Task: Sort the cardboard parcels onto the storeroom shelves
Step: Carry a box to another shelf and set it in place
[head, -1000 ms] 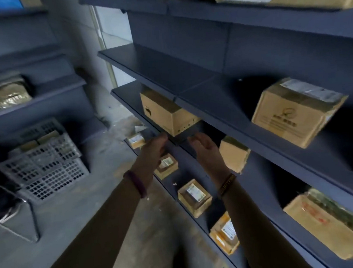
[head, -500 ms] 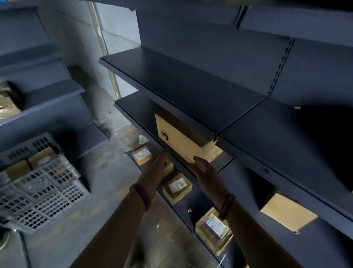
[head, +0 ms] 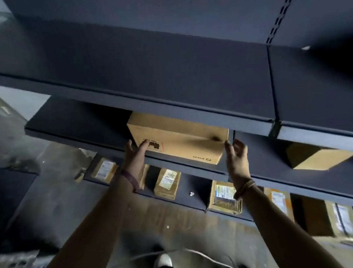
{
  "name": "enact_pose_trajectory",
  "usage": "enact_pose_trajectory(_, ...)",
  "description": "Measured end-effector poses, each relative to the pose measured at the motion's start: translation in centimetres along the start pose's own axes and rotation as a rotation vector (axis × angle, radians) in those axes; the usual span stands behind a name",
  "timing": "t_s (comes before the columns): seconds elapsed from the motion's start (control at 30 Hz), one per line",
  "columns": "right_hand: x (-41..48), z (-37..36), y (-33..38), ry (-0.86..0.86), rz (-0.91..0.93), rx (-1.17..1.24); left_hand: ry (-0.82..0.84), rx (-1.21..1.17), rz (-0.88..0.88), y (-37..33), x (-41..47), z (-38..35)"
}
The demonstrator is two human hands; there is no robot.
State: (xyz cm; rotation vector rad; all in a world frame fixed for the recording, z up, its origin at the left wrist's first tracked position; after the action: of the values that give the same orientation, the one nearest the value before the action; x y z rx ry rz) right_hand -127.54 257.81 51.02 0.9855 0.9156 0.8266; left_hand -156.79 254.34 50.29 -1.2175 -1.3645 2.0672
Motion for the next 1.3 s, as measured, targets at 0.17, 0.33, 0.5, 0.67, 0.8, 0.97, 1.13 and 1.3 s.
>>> enact_pose_trajectory(0.17, 0.8, -2.6, -0.4, -0.073, -0.064, 0.064, -0.007, 0.124, -0.083, -1.9, 6.7, 1.8)
enact_pose_trajectory(0.33, 2.1, -3.9, -0.8, -0.068, -0.191, 0.217, 0.101, 0.091, -0.002, -2.6, 10.1, 0.5)
enact_pose_trajectory(0.5, 2.7, -4.2, -0.3, -0.028, -0.183, 0.254, 0.188, 0.078, 0.033, -3.5, 10.1, -0.8)
enact_pose_trajectory(0.67, -0.4, -2.5, -0.7, -0.006, -0.175, 0.264, 0.14, 0.02, 0.065, -2.6, 7.4, 1.2)
enact_pose_trajectory(0.8, -4.6, 0.4, -2.4, 0.022, -0.226, 0.262, 0.106, 0.0, 0.124, -0.5, 2.4, 3.5)
enact_pose_trajectory(0.97, -10.3, 5.1, -4.5, 0.048, -0.257, 0.285, 0.07, -0.013, 0.13, 2.2, -5.8, 6.1)
enact_pose_trajectory(1.13, -16.3, 11.1, -6.5, 0.094, -0.241, 0.279, 0.09, -0.005, 0.152, 5.6, -14.0, 9.1)
enact_pose_trajectory(1.3, -20.5, 16.4, -7.9, 0.133, -0.158, 0.327, 0.129, 0.173, 0.17, 6.7, -19.3, 11.4)
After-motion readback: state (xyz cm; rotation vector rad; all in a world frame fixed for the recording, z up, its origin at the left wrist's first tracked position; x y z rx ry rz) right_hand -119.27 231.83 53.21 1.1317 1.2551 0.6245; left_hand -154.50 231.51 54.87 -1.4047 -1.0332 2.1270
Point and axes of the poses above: each hand's wrist, its own x-axis towards the middle knuckle, its own z-axis out of the back of the hand, y = z × x, the point moved 5 cm from there along x, towards the middle knuckle, and after that the axes turned 8 degrees about -y, right-handed, at the moved point
